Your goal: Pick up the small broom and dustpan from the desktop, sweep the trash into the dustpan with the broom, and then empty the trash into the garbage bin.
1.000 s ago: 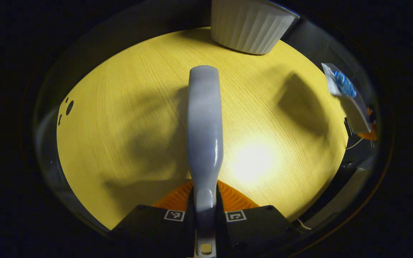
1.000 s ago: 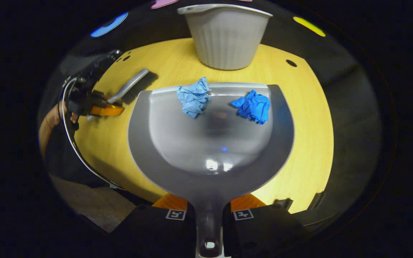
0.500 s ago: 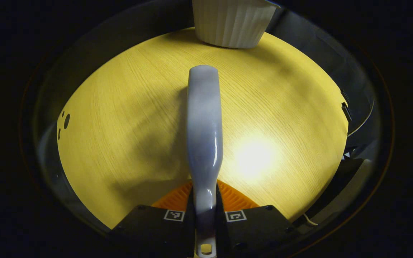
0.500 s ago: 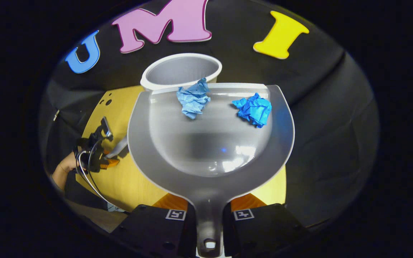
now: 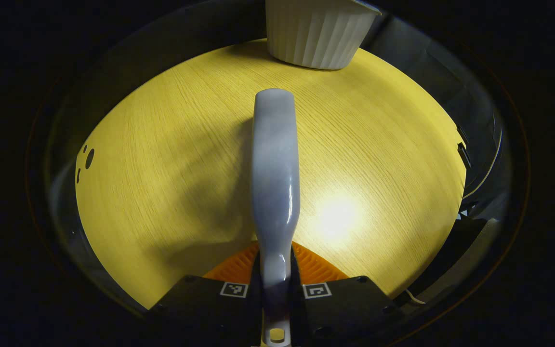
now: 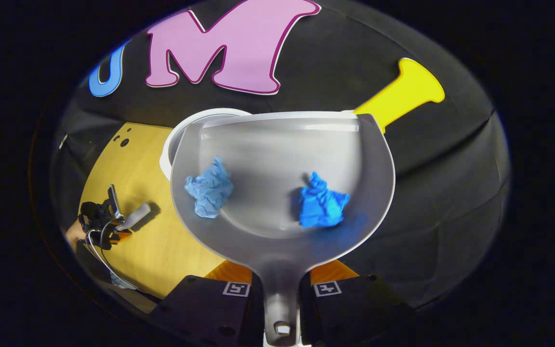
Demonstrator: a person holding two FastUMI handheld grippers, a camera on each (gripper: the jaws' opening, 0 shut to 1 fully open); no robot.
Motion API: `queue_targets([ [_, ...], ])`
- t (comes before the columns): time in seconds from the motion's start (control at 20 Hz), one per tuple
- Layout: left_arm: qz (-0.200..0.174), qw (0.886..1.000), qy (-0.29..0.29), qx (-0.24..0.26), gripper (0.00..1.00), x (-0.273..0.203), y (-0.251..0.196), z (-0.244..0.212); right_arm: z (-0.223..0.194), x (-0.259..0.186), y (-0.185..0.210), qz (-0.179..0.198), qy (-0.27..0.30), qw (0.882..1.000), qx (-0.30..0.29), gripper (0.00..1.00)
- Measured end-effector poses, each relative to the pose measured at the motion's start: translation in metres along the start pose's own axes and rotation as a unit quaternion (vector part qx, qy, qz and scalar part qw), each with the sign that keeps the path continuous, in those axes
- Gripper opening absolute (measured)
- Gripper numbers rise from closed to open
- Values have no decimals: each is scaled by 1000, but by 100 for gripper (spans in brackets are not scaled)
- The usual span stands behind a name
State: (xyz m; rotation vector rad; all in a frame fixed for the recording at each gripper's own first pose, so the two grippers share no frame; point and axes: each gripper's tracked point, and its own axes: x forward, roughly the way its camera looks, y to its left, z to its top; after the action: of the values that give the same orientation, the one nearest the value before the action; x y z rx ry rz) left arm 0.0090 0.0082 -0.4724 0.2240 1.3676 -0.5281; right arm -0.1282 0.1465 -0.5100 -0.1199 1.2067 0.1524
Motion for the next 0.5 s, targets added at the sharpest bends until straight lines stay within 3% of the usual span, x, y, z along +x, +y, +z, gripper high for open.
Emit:
queue_targets([
  [0.2,0,1000,-1,-1,27,0,-1,0,8,25,-3,-32,20,997,-62,33],
  [0.5,0,1000,-3,0,27,2,0,1,23,36,-7,-72,40,981,-176,33],
])
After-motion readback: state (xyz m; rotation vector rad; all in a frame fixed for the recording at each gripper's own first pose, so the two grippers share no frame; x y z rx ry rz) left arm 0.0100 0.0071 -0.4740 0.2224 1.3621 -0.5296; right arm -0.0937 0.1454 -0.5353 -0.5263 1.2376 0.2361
